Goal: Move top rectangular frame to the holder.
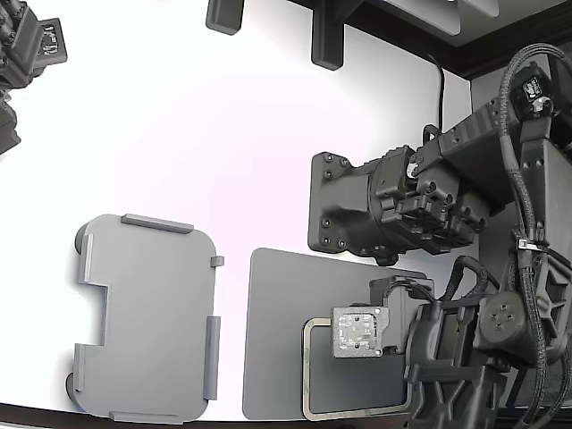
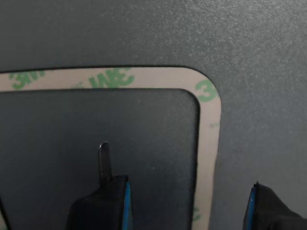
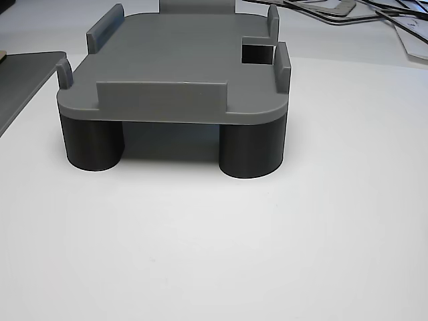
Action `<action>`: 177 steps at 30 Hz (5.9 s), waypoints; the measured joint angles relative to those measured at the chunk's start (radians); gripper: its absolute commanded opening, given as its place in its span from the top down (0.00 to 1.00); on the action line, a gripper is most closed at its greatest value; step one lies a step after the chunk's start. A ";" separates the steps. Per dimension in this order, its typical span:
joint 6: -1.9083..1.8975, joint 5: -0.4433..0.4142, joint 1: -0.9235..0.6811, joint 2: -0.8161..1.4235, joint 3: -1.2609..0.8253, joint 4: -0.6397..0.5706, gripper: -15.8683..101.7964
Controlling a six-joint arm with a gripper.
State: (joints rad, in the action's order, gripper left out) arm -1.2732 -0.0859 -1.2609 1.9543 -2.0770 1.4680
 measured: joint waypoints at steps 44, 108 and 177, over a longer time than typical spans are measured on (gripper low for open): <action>-0.034 0.009 -0.064 -0.017 -0.224 -0.179 0.45; -0.954 -0.107 0.669 -0.543 0.741 0.178 0.90; 0.025 -0.545 0.764 -0.117 0.508 -0.021 0.02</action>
State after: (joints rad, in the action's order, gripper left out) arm -1.2487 -0.6305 -0.4970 1.8377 -1.5693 1.4465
